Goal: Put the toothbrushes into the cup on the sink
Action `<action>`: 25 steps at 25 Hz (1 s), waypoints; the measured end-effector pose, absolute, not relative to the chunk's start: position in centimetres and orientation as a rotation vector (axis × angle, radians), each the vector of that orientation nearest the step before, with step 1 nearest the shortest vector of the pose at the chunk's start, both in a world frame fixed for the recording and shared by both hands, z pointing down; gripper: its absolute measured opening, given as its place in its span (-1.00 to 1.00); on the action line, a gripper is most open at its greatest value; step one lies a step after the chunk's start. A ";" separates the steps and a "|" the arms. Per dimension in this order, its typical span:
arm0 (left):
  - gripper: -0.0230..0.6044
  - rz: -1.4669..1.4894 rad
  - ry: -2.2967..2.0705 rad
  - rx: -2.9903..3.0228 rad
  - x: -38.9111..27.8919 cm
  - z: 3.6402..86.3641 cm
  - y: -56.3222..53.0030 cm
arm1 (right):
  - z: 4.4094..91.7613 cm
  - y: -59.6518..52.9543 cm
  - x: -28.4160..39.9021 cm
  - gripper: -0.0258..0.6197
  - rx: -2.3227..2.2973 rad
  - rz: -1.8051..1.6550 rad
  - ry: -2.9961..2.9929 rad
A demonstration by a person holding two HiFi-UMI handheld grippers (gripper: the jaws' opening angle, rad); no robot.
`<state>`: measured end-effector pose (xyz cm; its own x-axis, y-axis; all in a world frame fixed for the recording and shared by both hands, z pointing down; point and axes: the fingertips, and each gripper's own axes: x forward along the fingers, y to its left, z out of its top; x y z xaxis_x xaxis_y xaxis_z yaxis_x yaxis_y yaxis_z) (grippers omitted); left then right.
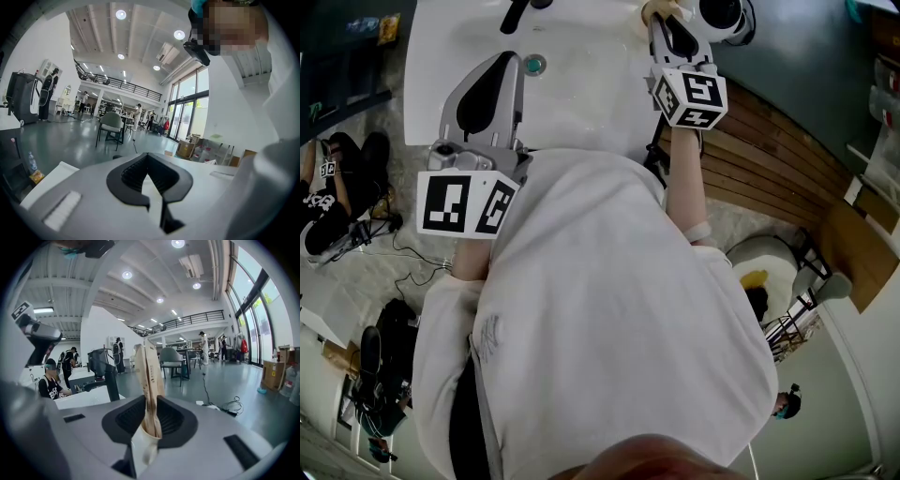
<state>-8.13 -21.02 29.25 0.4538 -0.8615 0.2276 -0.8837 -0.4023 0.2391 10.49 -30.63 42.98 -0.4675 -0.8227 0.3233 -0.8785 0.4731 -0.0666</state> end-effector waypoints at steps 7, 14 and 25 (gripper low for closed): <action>-0.94 0.086 -1.486 2.388 -8.1 29.0 -20.8 | 42.6 -30.8 10.7 -0.31 1.460 0.360 -2.464; -0.94 0.076 -1.480 2.392 -8.3 28.8 -20.8 | 42.1 -30.9 10.8 -0.30 1.476 0.360 -2.452; -0.94 0.064 -1.472 2.408 -8.2 28.4 -20.4 | 41.8 -30.4 11.4 -0.40 1.500 0.368 -2.428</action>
